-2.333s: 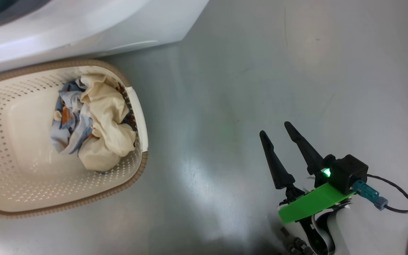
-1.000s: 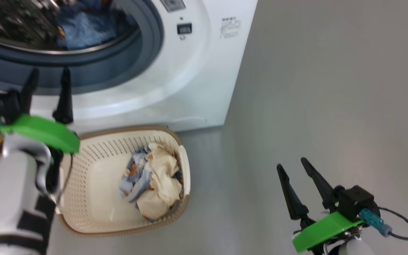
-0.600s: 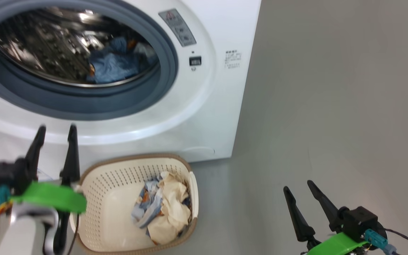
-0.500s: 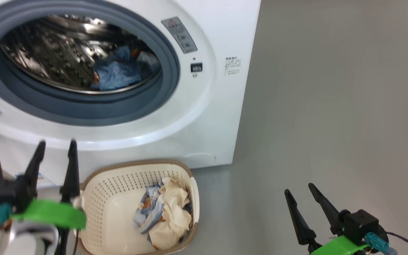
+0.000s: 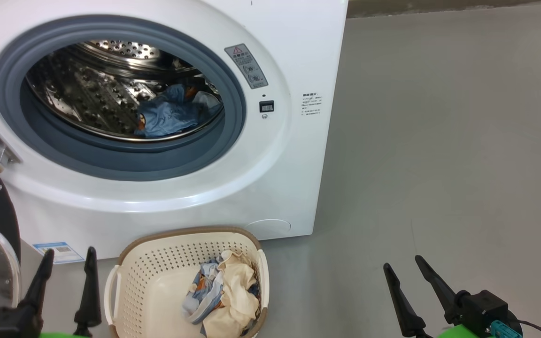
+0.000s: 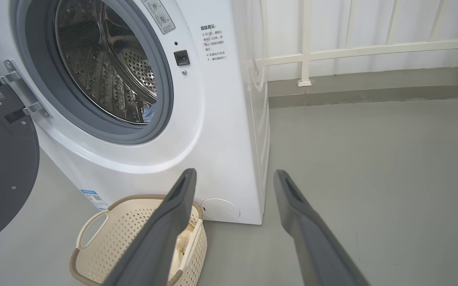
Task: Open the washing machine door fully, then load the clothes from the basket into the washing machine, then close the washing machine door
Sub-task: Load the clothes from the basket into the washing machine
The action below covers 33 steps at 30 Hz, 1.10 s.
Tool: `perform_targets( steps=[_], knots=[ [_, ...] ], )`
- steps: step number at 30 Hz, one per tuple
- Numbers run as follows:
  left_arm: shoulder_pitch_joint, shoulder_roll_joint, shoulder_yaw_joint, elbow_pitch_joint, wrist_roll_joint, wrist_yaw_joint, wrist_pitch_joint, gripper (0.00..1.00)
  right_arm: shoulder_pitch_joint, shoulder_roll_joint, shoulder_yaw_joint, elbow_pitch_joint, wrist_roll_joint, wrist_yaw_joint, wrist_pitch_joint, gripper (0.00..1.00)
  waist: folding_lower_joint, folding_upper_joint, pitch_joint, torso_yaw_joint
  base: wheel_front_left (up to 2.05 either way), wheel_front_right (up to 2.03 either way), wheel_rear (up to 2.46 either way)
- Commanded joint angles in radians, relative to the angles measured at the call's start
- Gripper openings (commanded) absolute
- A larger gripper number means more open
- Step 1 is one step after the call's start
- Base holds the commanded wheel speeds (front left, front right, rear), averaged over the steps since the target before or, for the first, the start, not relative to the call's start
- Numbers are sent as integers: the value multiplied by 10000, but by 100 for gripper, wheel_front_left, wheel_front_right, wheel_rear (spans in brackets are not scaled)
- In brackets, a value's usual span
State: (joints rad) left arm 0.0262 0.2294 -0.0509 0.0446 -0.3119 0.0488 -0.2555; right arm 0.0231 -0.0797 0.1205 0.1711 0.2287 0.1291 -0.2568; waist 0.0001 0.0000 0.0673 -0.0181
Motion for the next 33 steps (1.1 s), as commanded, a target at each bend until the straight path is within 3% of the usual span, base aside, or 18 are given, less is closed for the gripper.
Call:
perform_targets(
  steps=[1,20,33],
  knots=[
    [-22,226,452,-398,85,89,-62,100,9,-103,194,-249,-72,16,-49,100,-1,0,-26,20,0,0,0],
    [1334,-568,768,-780,152,248,-62,100,181,-117,8,-222,-93,16,-49,100,-1,0,-18,88,0,0,0],
    [1347,-862,1019,-705,327,47,-63,100,113,-102,20,-251,-81,16,-49,100,-1,0,99,116,0,0,0]
  ],
)
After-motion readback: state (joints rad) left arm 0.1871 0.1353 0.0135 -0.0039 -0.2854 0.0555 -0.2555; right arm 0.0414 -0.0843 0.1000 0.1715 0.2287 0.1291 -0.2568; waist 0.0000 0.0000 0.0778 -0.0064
